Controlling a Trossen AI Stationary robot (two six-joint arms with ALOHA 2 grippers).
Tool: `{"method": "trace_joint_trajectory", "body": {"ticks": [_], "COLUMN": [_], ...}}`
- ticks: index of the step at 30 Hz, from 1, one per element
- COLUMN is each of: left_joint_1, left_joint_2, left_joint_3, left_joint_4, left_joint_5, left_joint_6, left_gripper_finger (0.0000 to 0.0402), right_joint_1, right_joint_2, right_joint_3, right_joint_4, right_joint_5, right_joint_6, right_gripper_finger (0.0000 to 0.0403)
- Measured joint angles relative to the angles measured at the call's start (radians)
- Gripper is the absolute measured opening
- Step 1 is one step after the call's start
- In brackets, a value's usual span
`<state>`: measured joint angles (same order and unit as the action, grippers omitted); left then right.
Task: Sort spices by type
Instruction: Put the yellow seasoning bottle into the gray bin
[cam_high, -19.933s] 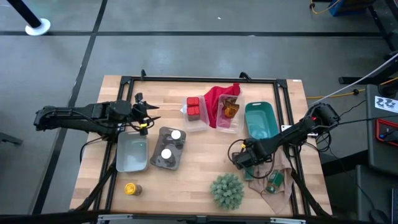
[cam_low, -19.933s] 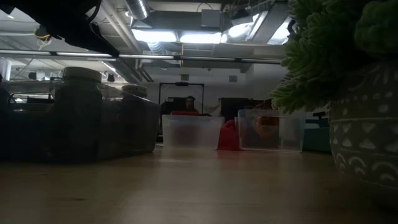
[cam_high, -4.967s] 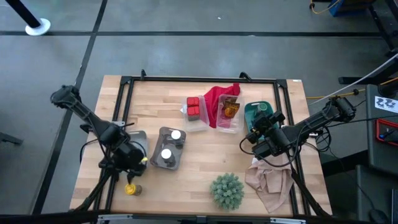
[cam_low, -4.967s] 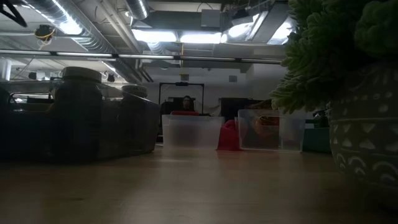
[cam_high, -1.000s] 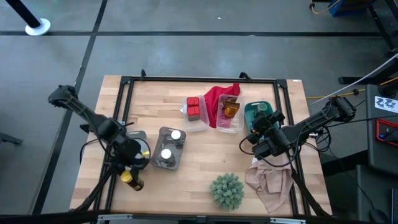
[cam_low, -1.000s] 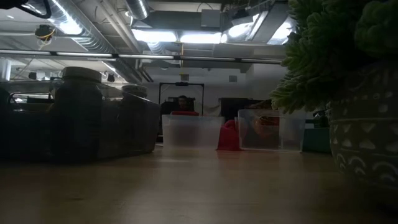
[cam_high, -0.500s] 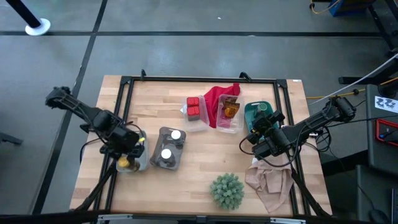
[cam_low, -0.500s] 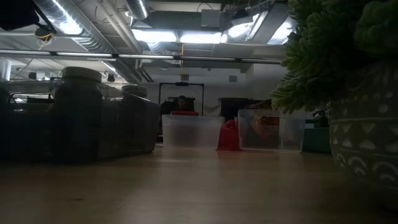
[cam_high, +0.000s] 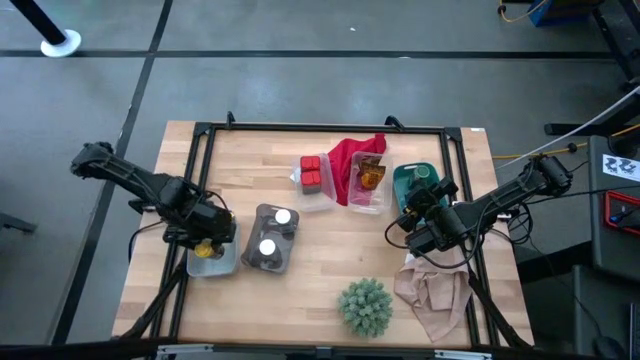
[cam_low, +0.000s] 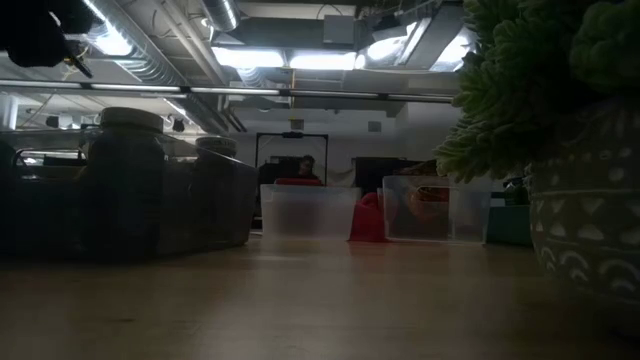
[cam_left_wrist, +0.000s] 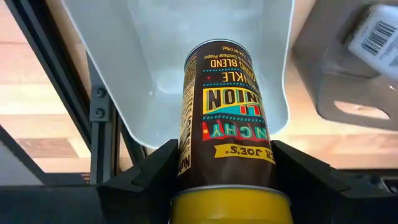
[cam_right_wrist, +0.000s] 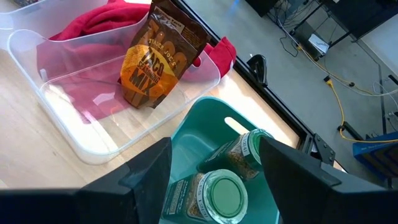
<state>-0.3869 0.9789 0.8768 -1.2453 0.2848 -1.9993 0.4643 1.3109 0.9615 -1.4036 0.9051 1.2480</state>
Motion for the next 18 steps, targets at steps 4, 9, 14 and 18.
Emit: {"method": "trace_joint_trajectory", "body": {"ticks": [4, 9, 14, 18], "left_joint_1": [0.011, 0.011, 0.010, 0.010], "left_joint_2": [0.059, 0.141, 0.205, 0.241], "left_joint_3": [0.000, 0.000, 0.000, 0.000], "left_joint_4": [0.000, 0.002, 0.030, 0.076], "left_joint_5": [-0.009, -0.011, -0.011, -0.010], "left_joint_6": [0.014, 0.012, 0.014, 0.041], "left_gripper_finger": [0.0217, 0.0217, 0.0217, 0.0217], "right_joint_1": [0.000, 0.000, 0.000, 0.000], "right_joint_2": [0.000, 0.000, 0.000, 0.000], "right_joint_3": [0.000, 0.000, 0.000, 0.000], "right_joint_4": [0.000, 0.000, 0.000, 0.000], "right_joint_5": [0.000, 0.000, 0.000, 0.000], "right_joint_6": [0.000, 0.000, 0.000, 0.000], "right_gripper_finger": [0.0243, 0.0243, 0.0243, 0.0243]}}
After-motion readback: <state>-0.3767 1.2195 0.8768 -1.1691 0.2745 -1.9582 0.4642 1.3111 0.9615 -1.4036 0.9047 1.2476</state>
